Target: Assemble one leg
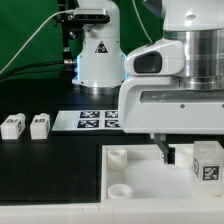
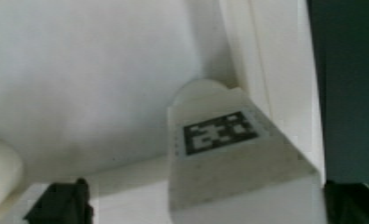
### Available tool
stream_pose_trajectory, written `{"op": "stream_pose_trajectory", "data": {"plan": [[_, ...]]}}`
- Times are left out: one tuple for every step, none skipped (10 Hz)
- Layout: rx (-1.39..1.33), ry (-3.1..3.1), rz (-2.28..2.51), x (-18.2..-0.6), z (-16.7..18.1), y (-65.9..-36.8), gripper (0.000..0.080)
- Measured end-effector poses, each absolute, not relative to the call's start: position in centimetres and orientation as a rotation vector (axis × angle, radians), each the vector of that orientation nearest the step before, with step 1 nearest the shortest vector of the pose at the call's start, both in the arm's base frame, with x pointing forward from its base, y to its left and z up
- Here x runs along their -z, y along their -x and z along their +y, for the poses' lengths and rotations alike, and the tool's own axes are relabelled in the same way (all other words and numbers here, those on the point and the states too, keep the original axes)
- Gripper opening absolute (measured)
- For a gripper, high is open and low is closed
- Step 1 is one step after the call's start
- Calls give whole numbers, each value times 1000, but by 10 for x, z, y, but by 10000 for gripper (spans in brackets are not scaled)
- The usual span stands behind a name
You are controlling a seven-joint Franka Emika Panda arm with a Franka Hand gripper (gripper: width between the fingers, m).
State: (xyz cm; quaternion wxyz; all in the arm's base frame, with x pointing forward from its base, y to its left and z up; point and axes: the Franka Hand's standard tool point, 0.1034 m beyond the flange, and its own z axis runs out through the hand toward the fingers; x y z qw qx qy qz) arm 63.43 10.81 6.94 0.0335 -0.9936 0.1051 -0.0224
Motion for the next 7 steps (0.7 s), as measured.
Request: {"op": "stream_pose_trajectory", "data": {"plan": [[113, 3066, 225, -71, 105, -639, 649], [112, 3058, 295, -71, 106, -639, 649], [113, 3059, 290, -71, 105, -639, 540], [113, 3058, 294, -71, 105, -639, 402], [105, 3027, 481, -70, 106, -639, 294], [100, 2996, 635, -71, 105, -639, 294], [95, 2974, 745, -70, 102, -639, 294]]}}
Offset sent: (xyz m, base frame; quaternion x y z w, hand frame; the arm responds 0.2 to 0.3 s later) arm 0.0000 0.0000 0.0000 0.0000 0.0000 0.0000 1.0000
